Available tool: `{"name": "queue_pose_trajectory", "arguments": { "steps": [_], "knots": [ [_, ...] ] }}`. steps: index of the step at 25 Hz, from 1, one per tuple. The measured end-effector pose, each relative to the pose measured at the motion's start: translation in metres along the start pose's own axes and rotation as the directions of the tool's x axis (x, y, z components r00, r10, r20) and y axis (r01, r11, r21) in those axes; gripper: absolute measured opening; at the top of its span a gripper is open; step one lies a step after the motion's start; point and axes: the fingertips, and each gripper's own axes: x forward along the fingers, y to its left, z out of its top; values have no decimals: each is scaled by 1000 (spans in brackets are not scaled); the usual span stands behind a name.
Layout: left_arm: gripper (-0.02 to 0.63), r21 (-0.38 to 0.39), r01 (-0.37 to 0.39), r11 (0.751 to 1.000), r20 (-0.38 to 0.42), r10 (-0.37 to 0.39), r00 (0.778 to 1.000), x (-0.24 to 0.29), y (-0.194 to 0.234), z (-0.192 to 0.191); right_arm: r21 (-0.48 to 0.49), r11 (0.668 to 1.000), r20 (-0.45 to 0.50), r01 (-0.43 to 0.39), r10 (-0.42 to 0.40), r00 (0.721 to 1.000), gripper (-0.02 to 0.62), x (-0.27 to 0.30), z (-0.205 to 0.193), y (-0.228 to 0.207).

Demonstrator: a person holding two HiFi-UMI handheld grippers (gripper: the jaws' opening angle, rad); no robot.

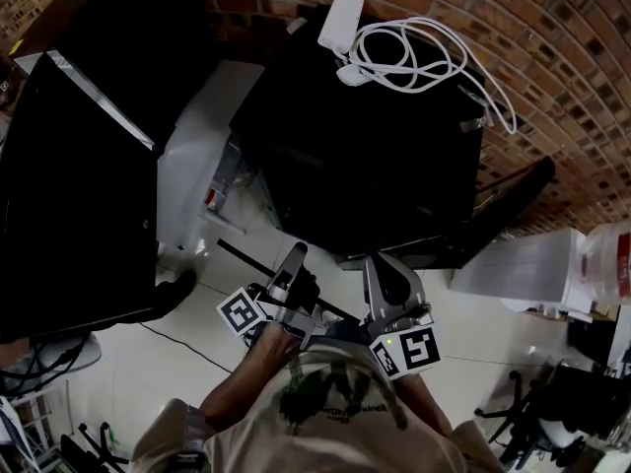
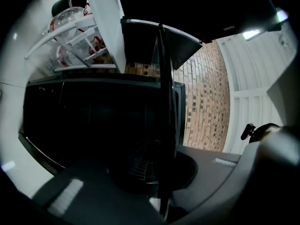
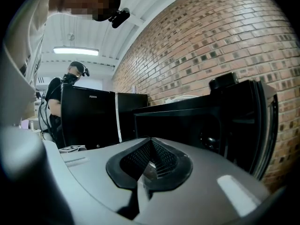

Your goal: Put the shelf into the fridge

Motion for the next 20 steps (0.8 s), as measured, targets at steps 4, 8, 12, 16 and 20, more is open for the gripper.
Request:
{"name": "queue_pose_trajectory", "arguments": {
  "steps": [4,8,12,16,20],
  "knots": [
    [12,-7,8,1000,-5,-8,1000,10,0,1,1,1000,-1,10,-10,1000,0,2,2,-3],
    [12,2,2,1000,-10,-2,1000,19,4,4,-1,1000,1,30,-30,1000,0,2,3,-7],
    [12,10,-17,1000,-20,18,1000,29,13,6,-3,999,4,54,-54,999,0,2,6,-10],
    [14,2,-39,999,-33,39,999,38,24,6,-11,997,-1,77,-77,997,0,2,7,-11],
    [14,-6,-37,999,-41,37,998,45,29,6,-15,995,-8,101,-102,995,0,2,6,-12]
  ]
}}
